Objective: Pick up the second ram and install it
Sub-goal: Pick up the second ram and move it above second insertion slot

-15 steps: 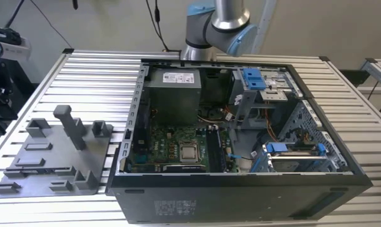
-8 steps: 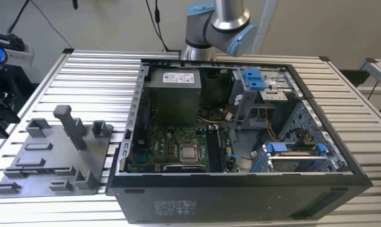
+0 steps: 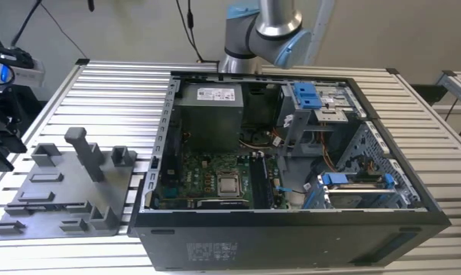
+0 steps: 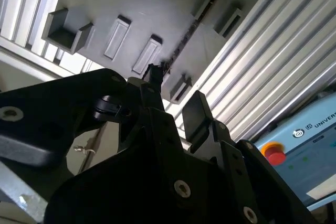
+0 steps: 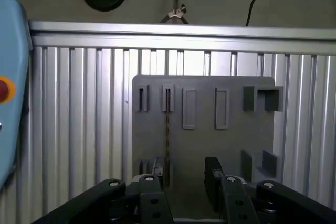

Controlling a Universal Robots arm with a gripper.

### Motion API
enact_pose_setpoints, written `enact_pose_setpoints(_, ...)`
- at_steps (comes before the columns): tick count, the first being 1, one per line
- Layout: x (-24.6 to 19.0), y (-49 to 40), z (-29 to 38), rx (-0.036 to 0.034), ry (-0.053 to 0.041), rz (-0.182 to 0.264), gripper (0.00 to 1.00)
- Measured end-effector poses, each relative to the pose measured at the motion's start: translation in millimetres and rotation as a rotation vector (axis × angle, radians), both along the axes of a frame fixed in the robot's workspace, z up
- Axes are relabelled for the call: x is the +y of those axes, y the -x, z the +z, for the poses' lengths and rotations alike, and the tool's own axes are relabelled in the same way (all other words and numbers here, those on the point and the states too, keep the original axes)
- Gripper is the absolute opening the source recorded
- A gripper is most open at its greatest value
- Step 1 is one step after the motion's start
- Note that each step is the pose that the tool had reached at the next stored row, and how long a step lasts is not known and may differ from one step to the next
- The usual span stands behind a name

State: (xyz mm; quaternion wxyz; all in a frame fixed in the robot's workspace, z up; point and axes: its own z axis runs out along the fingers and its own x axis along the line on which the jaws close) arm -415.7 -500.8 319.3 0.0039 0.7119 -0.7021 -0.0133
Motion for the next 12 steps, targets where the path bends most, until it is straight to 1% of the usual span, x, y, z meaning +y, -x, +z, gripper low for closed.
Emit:
enact_pose_setpoints(8, 0.0, 0.6, -9.5, -0.0002, 0.0001, 0.009, 0.44)
enact_pose_setpoints(12, -0.3, 1.0, -14.0, -0.0021, -0.0004, 0.011, 0.44)
